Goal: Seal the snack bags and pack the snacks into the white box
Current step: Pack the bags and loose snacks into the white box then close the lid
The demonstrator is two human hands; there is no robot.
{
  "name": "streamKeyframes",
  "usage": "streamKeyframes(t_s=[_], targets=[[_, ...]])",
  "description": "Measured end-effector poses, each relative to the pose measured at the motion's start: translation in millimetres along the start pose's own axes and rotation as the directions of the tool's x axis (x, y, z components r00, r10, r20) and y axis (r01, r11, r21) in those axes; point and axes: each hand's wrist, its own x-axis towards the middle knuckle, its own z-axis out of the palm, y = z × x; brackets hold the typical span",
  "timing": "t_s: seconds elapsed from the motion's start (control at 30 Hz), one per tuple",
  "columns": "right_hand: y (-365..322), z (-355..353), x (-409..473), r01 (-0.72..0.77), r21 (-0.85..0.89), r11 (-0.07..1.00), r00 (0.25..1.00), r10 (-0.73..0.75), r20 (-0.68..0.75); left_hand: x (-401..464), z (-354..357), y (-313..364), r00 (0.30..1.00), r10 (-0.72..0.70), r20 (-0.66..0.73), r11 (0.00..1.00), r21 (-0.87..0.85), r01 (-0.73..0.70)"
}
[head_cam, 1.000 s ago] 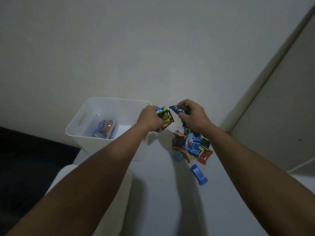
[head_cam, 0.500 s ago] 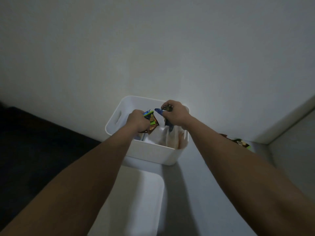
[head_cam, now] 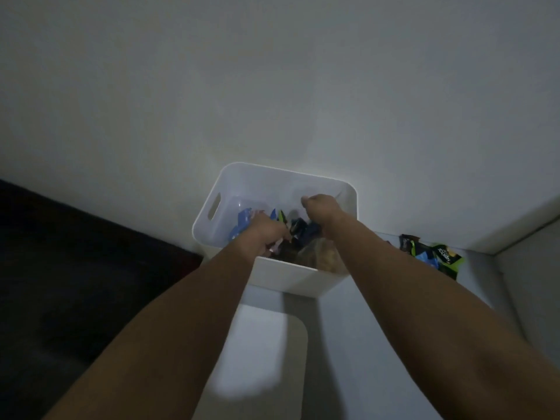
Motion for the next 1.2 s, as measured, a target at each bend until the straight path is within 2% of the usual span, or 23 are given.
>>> streamKeyframes(t_s=[0.13,0.23,0.3,0.43,0.57,0.67,0.9,1.0,1.07,1.2], targets=[[-1,-2,-1,-0.034,0.042,0.999,0.998,0.037,-0.048,10,0,2,0.998,-0.063,-0.01,0.992,-0.11,0.062],[-3,-8,-2,-0.043,0.115,0.992,0.997,0.05,-0.06,16,-1,5,0.989,-0.089,-0.119,0.987,-0.147,0.071],[-4,-15,-4,-0.026,0.124,0.992,0.997,0.036,-0.074,4,3,16,0.994,-0.045,-0.101,0.995,-0.093,0.036],[-3,-42,-12,0.017,0.241,0.97,0.999,-0.006,-0.048,-7,12,30,0.985,0.024,-0.171,1.0,0.008,-0.023],[8,-84,-24,0.066,0.276,0.959,0.998,-0.056,-0.043,-26,36,51,0.968,0.201,-0.148,0.974,0.137,-0.182],[23,-118,-34,0.054,0.249,0.967,0.998,-0.045,-0.042,-45,62,68,0.933,0.342,-0.11,0.928,0.197,-0.316],[76,-193,-64,0.004,0.216,0.976,0.997,0.013,-0.08,-78,135,87,0.864,0.503,0.007,0.844,0.211,-0.493],[103,-218,-72,-0.026,0.198,0.98,0.993,0.049,-0.111,-83,170,85,0.843,0.534,0.064,0.815,0.226,-0.534],[124,-231,-74,-0.057,0.153,0.987,0.987,0.079,-0.141,-83,191,79,0.852,0.515,0.095,0.816,0.251,-0.521],[174,-249,-70,-0.081,-0.106,0.991,0.981,0.06,-0.187,-76,229,53,0.884,0.431,0.179,0.808,0.361,-0.467]])
